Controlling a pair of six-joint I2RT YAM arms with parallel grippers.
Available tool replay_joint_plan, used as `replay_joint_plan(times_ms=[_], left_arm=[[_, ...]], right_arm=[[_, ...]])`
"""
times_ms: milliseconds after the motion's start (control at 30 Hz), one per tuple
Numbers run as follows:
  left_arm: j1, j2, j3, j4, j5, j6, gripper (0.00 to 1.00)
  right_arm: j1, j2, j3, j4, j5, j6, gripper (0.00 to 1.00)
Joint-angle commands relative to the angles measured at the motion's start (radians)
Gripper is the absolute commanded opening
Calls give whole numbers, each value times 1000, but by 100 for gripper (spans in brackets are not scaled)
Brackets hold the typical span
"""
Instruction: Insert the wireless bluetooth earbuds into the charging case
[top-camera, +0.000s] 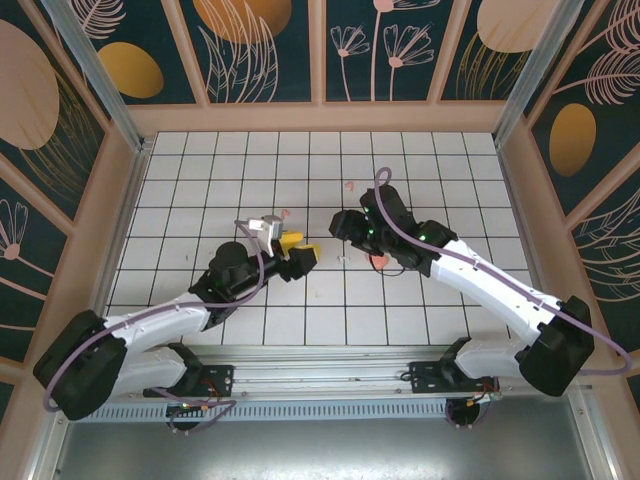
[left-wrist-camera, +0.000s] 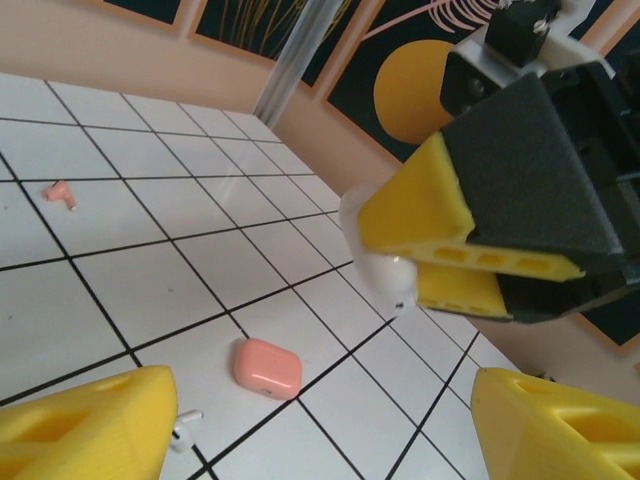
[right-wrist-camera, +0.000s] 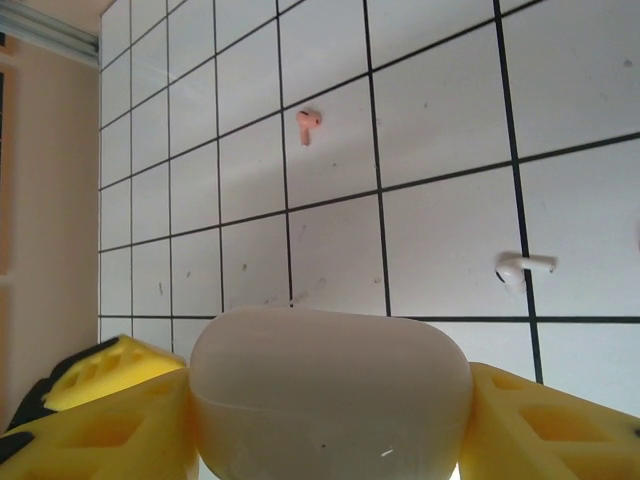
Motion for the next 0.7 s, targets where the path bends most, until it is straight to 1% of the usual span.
replay_joint_plan(times_ms=[0,100,267,333,433,667], left_arm=[[-7,54,39,169,56,29,77],[-5,113,80,216,123,16,77],[-7,200,100,351,149,-54,72],[-7,236,119,368,159,-73,69],[-14,270,135,376,160,-78,65],[-28,312,158,382,123,-76,64]], right_arm=[[-2,-11,-17,46,-30,30,59],[-2,-21,-29,72,-33,49,60],[-2,-32,-31,89,-49,62,59],[-2,-34,-29,88,-49,65,59],[-4,-41,-27,99,-49,75,59],[-11,-52,-33,132,-58,101,60]])
